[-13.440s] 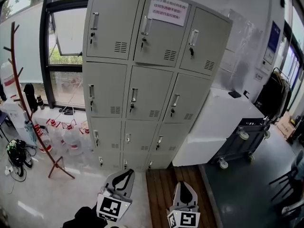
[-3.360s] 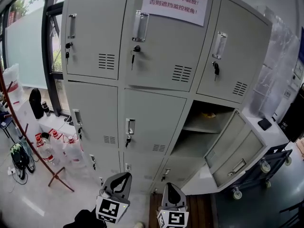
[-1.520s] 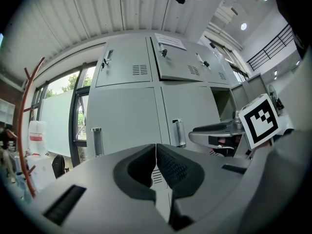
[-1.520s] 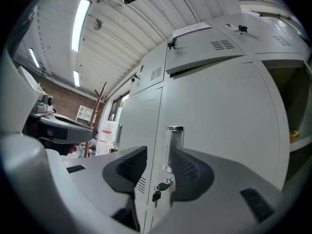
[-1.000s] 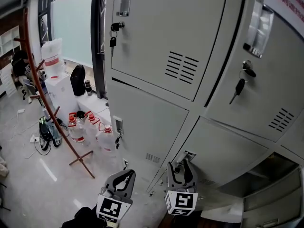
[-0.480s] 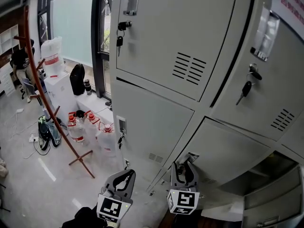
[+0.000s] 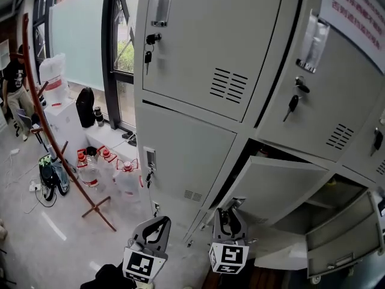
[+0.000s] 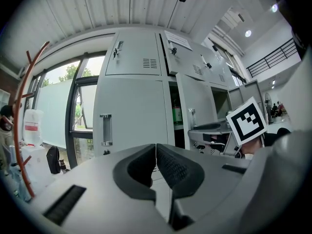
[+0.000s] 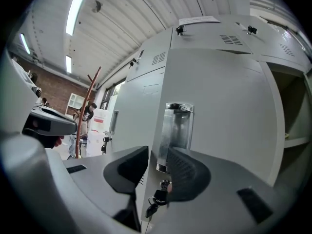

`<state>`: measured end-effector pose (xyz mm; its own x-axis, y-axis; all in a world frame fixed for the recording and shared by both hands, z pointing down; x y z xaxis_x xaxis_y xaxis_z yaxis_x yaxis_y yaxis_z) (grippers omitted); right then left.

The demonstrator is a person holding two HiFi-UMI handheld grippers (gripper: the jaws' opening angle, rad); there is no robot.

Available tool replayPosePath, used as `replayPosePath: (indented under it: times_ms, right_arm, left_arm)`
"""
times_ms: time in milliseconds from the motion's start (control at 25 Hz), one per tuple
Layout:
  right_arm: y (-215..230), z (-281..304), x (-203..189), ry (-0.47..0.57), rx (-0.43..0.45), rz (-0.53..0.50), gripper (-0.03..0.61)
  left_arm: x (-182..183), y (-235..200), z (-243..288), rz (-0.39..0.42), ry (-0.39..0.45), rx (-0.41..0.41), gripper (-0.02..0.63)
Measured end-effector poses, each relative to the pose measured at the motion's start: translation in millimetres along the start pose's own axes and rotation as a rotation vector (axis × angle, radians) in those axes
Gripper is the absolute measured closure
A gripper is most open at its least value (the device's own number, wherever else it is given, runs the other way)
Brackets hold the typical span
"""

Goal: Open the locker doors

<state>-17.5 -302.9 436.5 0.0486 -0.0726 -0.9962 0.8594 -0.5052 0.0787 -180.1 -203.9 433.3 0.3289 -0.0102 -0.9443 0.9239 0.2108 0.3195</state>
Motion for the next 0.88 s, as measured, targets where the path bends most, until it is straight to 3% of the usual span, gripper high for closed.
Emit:
replayPosePath:
  times_ms: [520, 880]
  right_arm:
    - [-12, -59, -4, 0.004, -0.111, -0.008, 0.439]
    - [-10, -104, -7, -0.003, -0.183, 0.005, 0.425]
  left_arm:
    - [8, 12, -36, 0.012, 0.094, -0.093, 0.589]
    - [22, 37, -45, 0.031, 0.130, -0.211, 0.589]
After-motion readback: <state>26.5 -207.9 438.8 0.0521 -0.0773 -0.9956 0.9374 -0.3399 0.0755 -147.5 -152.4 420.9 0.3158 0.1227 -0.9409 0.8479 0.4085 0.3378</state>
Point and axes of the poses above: the fingertips, and each gripper's own axes: z forward along the fingers, y to its right, x out of its top, the point moved 4 cm from there along -z, backward along the fingers, and after that the axes turned 14 degrees about z, right-handed, at the moved point
